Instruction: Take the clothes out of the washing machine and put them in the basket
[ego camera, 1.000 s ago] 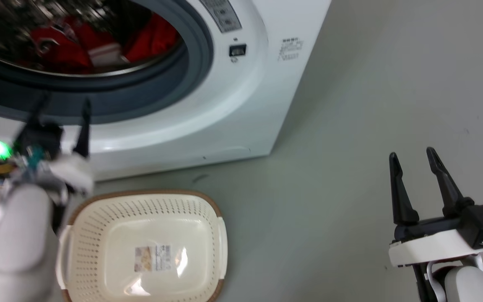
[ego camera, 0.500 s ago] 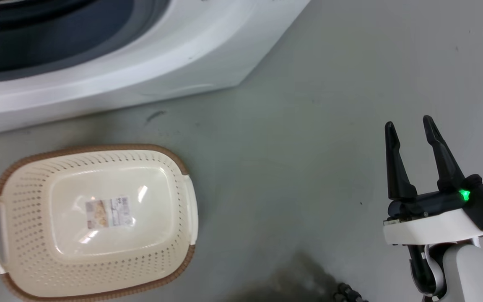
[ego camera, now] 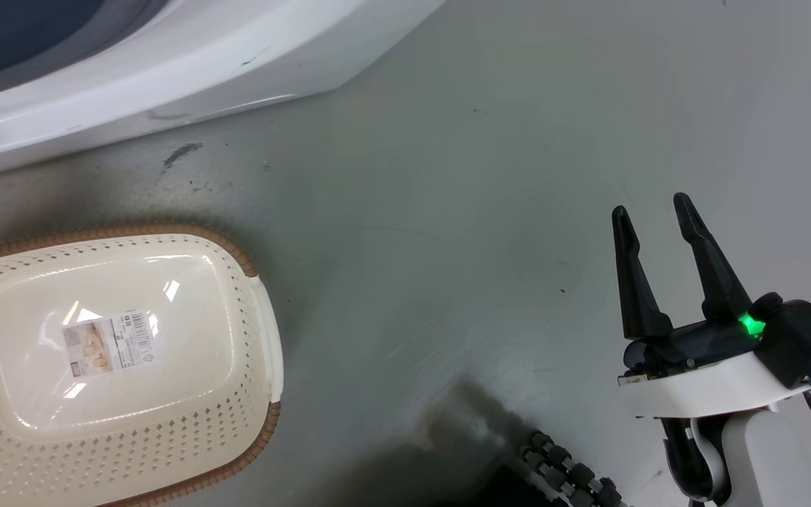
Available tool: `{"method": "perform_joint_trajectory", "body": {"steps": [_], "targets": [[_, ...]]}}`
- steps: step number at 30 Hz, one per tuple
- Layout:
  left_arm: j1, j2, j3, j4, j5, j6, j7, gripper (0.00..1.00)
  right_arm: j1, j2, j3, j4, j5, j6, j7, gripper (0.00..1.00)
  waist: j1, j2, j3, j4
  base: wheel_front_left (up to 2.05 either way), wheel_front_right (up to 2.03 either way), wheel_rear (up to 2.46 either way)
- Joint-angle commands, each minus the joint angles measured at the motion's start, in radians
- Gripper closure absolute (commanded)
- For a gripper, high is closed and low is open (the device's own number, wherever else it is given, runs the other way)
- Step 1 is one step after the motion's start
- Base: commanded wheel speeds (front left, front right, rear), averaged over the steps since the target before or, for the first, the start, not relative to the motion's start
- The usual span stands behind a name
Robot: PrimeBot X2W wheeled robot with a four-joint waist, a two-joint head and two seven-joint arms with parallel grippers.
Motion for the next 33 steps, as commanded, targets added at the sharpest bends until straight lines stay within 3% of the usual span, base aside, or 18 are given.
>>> {"method": "perform_joint_trajectory", "body": {"steps": [1, 12, 13, 24, 33], "targets": [[-0.023, 0.008, -0.018, 0.011, -0.019, 0.003, 0.024, 0.0, -0.007, 0.001, 0.004, -0.006, 0.009, -0.001, -0.002, 0.0, -0.0002, 0.0, 0.01, -0.01, 0.0, 0.0, 0.0], [-0.027, 0.033, -0.135, 0.012, -0.143, 0.002, 0.101, 0.0, -0.01, 0.001, 0.026, -0.018, 0.047, -0.001, -0.002, 0.0, -0.0002, 0.0, 0.042, -0.017, 0.0, 0.0, 0.0], [-0.023, 0.033, -0.145, 0.01, -0.153, 0.002, 0.101, 1.0, -0.011, 0.001, 0.026, -0.019, 0.048, -0.001, -0.002, 0.0, -0.0002, 0.0, 0.042, -0.017, 0.0, 0.0, 0.0], [-0.001, 0.064, -0.194, -0.052, -0.218, 0.011, -0.034, 1.0, -0.025, 0.001, 0.008, -0.006, 0.037, -0.001, -0.002, 0.0, -0.0002, 0.0, 0.009, 0.014, 0.0, 0.0, 0.0], [0.147, -0.025, -0.156, -0.043, -0.307, 0.054, -0.294, 1.0, -0.038, 0.0, -0.071, 0.012, -0.008, -0.001, -0.002, 0.0, -0.0002, 0.0, -0.109, 0.094, 0.0, 0.0, 0.0]]}}
